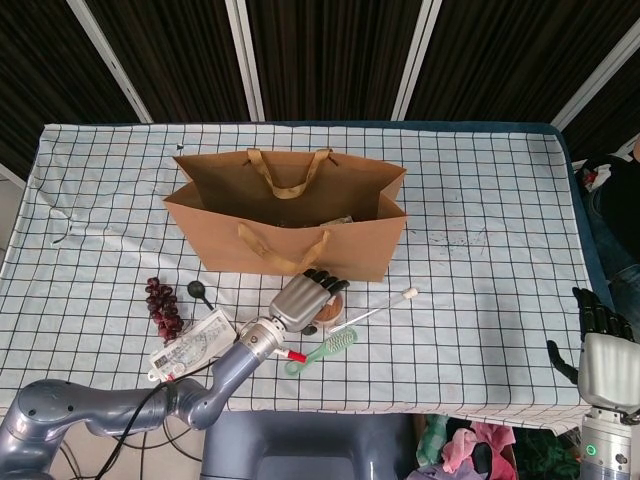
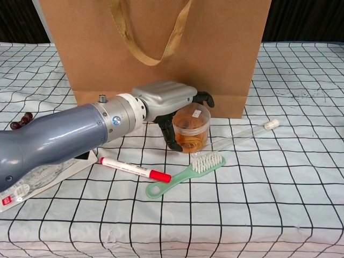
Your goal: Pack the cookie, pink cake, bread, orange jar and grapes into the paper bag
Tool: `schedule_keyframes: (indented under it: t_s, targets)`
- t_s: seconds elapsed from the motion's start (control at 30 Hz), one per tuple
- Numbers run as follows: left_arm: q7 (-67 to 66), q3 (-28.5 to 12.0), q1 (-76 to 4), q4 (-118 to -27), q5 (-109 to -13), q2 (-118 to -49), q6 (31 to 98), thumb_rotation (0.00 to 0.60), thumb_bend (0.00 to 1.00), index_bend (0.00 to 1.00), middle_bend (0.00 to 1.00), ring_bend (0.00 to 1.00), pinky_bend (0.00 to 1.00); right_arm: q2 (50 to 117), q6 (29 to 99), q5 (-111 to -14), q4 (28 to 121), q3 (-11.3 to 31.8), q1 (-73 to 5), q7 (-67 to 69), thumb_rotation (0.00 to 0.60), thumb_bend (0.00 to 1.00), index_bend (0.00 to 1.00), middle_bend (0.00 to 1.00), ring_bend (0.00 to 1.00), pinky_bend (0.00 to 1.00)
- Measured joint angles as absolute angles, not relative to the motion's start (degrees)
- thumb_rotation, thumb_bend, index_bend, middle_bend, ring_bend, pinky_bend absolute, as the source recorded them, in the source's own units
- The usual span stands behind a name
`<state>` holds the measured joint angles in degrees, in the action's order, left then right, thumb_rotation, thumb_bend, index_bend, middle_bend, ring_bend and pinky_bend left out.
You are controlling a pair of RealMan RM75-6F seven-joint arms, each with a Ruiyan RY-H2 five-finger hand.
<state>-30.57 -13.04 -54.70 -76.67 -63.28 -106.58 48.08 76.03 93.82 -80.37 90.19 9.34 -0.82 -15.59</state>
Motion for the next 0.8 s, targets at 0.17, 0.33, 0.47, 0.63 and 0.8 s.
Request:
schedule_keyframes:
  t_s: [0.17,0.33,0.47,0.63,0.8]
  targets:
    - [-29.8,-13.0,-54.8,-76.3,-63.6,-106.6,48.6,0.6,0.24,0.23,0.34,0.26,0.36,76.1,93.7,-80.4,90.2,9.3,-0.8,-15.6,0.6,0.21,0.14,0.14,0.21,0.23]
    - [-28.1,-12.9,-54.9,-75.8,-65.1,-106.9,49.3,0.6,0.3,0.28,0.39,0.3,0.38,76.1,93.7,-80.3,90.2,9.3,-0.8,-15.5,0.6,0.21,0.14,0.14,0.21,0.23]
    - [-25.1,-12.7,-54.7,-75.6,-67.6,-106.7,50.1,0.6,0.32,0.29,0.4,0.31,0.39,76.0,93.9,-80.4,90.3,9.3,-0.8,-15.4,0.6,0.21,0.14,0.14,0.21,0.23]
    - [-20.8,-12.6,-53.8,-78.1,-72.7,-105.1,53.7,0.6,0.31,0.29,0.4,0.31,0.39,75.8,94.2,-80.5,90.6,9.4,-0.7,-15.2,0.6,0.21,0.14,0.14,0.21,0.23]
    - [-18.0,-12.4,-52.5,-84.3,-76.7,-102.2,57.3,0.6,0.31,0.28,0.4,0.31,0.39,75.7,94.2,-80.6,90.7,9.4,-0.6,-15.3,0.6,0.22,0.14,0.14,0.21,0.23]
